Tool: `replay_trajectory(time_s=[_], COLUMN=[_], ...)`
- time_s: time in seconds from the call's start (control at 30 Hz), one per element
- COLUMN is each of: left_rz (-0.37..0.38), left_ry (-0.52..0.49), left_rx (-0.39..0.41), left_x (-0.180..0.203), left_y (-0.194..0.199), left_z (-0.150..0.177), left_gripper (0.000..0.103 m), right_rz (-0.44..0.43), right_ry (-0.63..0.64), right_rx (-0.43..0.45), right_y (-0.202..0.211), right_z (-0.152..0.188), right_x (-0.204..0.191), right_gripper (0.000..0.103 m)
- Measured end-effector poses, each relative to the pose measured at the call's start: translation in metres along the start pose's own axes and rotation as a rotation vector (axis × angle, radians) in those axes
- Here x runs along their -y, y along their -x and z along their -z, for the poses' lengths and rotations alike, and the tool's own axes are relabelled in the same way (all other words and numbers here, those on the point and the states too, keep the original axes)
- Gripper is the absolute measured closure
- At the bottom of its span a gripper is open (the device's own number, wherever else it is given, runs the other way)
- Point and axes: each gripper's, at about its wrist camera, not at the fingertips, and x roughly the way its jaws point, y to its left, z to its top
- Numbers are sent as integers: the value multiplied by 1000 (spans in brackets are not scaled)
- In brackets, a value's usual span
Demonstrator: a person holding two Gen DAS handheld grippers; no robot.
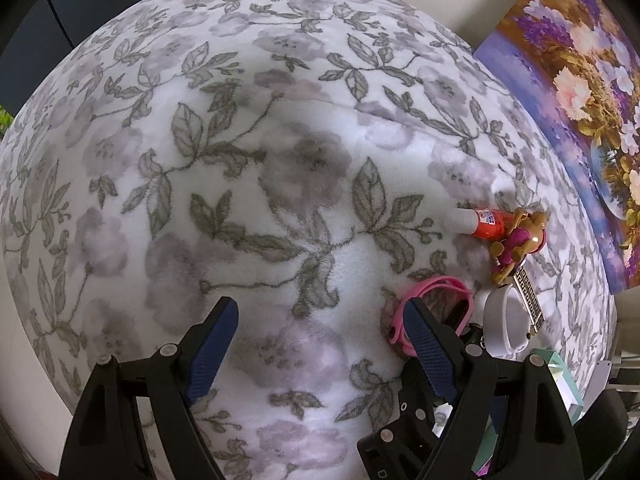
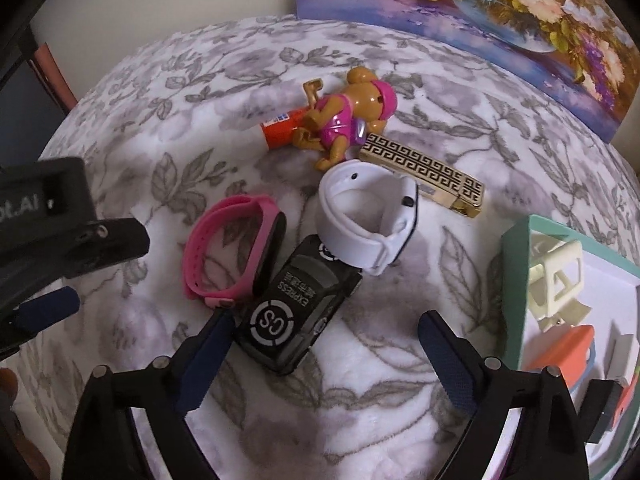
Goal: Organize rigid objects
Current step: 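Grasp the pink watch band with the left gripper while the right grasps the black toy car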
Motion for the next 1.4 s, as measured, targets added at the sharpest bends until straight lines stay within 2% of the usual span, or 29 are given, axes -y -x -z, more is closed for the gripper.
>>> replay_trajectory(time_s=[0.33,0.4,0.5,0.6,0.97,1.1,1.23,1.4], left_rz=[-8,-6,-9,-10,37,69,94,87], left_ry=[5,2,-5,-20,-132,-172,-204,-255], left_rx=[2,-1,-1,1,-14,-10,-1,13], left_x=[0,1,2,5,34,48,61,74], left_y=[-1,-2,-2,-2,-13,-16,-19,-25], left_z=[0,-1,-1,-1,1,1,3,6], left_gripper=[18,18,18,18,18,18,18,19], right_rz=[-24,-28,-45,-61,-73,-77,-39,-29], right_ry=[10,9,-15,-32,-38,-47,-43,-70], right_rx=[39,48,49,45,23,16,12,3], right_y=[-1,1,5,5,9,11,15,19], right_z=[-8,-10,-8,-8,-1,2,5,6], right_x=[-7,-6,2,8,22,28,31,45], right_gripper=[22,38,48,52,66,67,67,67])
